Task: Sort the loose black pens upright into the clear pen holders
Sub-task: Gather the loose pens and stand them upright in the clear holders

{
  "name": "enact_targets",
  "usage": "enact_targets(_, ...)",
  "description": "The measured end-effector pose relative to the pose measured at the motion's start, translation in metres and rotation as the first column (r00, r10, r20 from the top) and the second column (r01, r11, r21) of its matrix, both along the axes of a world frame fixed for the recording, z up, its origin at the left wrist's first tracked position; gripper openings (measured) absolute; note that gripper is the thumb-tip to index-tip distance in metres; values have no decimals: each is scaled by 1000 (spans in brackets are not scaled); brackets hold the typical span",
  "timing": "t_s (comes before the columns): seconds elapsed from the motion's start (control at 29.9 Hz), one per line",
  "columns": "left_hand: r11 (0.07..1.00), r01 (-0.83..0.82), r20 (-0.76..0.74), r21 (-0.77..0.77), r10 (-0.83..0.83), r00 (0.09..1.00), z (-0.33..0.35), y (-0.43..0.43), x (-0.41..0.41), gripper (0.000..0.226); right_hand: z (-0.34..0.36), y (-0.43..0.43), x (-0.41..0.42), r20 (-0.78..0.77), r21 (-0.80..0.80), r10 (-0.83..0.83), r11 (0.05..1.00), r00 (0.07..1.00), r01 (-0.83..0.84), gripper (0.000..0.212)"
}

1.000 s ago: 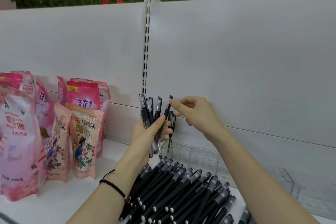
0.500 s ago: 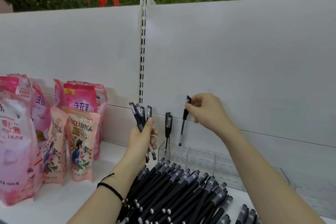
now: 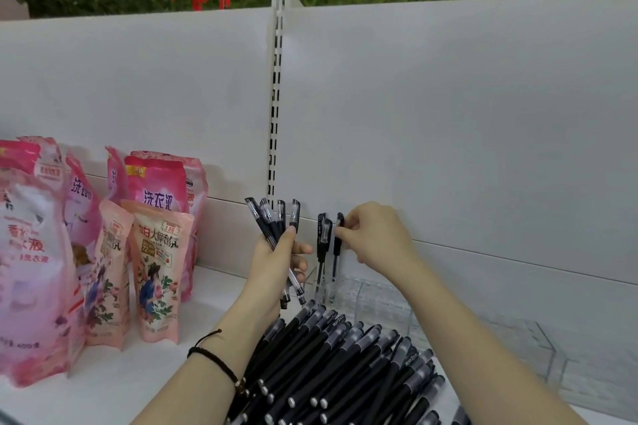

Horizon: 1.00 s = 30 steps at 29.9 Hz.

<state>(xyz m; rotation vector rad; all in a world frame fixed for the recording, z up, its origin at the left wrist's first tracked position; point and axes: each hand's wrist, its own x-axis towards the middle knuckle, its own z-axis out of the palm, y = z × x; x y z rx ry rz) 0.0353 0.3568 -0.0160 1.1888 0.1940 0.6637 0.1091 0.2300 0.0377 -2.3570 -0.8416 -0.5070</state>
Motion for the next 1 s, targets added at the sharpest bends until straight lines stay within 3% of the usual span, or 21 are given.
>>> enact_targets(0.1, 998, 34, 49, -49, -32, 998, 3, -3, -1, 26, -2, 0, -4, -12, -45, -40, 998, 999, 40, 38)
enact_targets(0.23, 997, 71, 114, 31, -74, 991, 3, -5, -4, 23, 5, -6, -5, -47, -77, -57, 996, 997, 54, 40)
enact_targets(0.33, 989, 115, 127, 94, -126, 984, 2, -8, -5, 21, 17, -7, -13, -164, 120, 102, 989, 981, -83, 26)
enact_targets(0.47, 967, 153, 111, 205, -178, 978, 2, -14, -9, 22, 22, -7, -24, -315, 397, 384, 884, 868, -248, 17)
enact_targets(0.57, 979, 129, 120, 161, -149, 982, 2, -13, -7, 22, 21, -7, -18, -338, 488, 425, 842, 840, -230, 12)
enact_targets(0.7, 994, -97, 131, 43, 90, 987, -2, -4, -3, 20, 26, -12, -7, -299, 678, 434, 723, 850, -131, 8)
enact_targets(0.8, 984, -171, 106, -50, 175, 979, -2, 4, -3, 13, 27, -15, -4, -197, 611, 299, 783, 934, -122, 8)
enact_targets(1.0, 993, -103, 50, -61, 106, 993, -4, 5, 1, 15, 18, -7, -7, -89, 435, 211, 888, 973, -152, 5)
